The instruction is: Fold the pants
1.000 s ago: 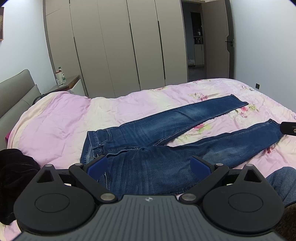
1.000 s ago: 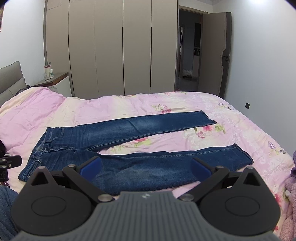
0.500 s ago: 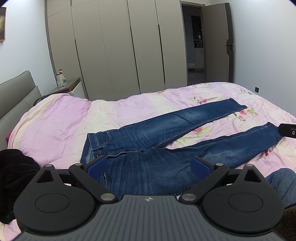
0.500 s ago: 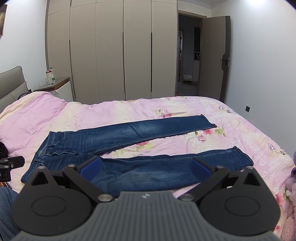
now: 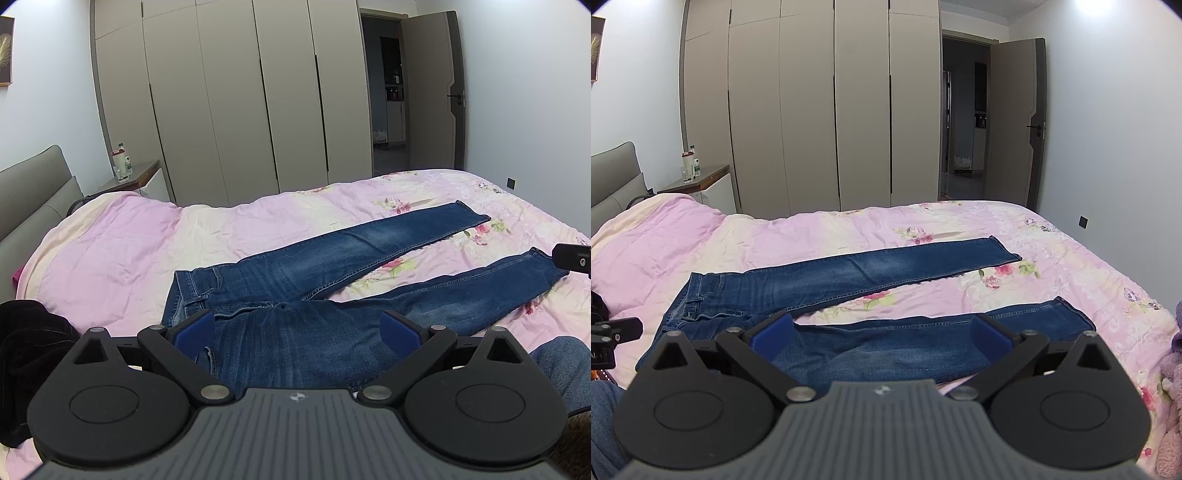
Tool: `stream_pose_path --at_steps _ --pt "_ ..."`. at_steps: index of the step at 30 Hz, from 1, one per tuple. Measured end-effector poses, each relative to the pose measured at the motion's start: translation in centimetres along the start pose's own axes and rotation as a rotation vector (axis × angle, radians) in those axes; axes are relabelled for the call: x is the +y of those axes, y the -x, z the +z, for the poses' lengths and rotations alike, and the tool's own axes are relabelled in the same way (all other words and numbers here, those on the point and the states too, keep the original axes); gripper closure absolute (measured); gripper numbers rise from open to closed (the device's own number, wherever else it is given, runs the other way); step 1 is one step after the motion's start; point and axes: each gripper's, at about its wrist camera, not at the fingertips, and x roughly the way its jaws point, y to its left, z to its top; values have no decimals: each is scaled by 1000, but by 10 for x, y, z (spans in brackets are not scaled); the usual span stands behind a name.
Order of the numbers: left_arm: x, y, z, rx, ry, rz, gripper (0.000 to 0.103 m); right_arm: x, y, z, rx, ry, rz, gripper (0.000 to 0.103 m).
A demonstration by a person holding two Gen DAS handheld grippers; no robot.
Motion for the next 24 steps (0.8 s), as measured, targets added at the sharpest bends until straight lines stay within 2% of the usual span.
stream_pose_path --at_steps 24 --pt "4 4 1 1 12 6 0 -1 5 -2 -22 -12 -3 5"
